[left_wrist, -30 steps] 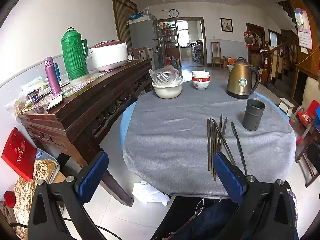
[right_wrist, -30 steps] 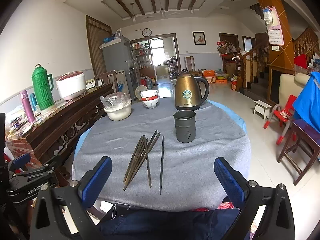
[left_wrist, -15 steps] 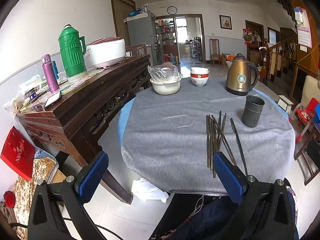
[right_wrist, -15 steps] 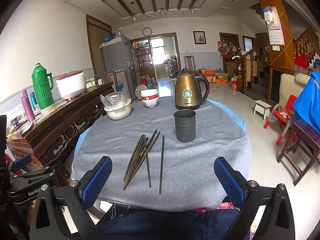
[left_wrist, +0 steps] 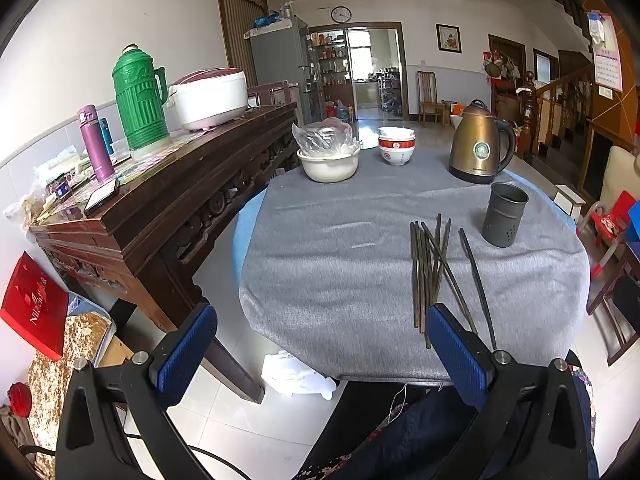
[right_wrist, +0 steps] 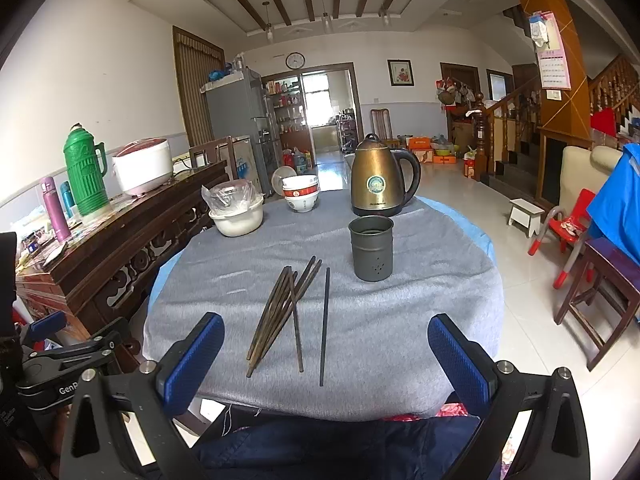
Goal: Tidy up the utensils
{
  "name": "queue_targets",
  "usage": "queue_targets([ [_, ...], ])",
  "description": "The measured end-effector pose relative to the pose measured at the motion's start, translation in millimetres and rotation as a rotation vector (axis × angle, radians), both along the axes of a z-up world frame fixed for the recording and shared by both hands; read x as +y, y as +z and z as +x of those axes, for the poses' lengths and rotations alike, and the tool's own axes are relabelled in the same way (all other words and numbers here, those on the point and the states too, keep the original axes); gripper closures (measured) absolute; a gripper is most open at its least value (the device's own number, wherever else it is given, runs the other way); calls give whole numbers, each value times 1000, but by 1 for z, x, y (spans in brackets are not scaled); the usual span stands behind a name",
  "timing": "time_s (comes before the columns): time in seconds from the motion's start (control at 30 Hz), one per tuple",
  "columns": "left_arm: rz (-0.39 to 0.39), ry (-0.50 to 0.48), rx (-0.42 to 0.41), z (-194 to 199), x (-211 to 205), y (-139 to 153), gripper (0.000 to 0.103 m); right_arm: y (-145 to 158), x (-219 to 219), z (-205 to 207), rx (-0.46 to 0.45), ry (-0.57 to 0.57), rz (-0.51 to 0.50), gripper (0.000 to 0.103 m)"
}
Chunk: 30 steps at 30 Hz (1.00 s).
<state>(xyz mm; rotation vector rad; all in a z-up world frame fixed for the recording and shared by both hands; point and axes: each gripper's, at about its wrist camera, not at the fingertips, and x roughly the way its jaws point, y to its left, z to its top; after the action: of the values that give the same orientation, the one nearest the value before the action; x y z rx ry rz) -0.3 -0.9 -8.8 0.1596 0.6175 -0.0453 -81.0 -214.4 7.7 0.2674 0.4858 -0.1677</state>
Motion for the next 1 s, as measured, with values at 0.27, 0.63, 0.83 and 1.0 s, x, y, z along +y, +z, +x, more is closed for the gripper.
queue_targets([
  [0.27,-4,-16,21,9,-1,-2,0,-3,-7,11,12,20,22,0],
  [0.63,-105,-139,264,147,-16,-20,0,-34,-75,137,214,171,263,41],
  [0.83,-201,-208,438,213,-30,-47,35,-66,-76,211,324,211,314,64],
  [1.0,-243,-233,554,252,-45,-75,51,-97,-67,275,445,199,269,67],
])
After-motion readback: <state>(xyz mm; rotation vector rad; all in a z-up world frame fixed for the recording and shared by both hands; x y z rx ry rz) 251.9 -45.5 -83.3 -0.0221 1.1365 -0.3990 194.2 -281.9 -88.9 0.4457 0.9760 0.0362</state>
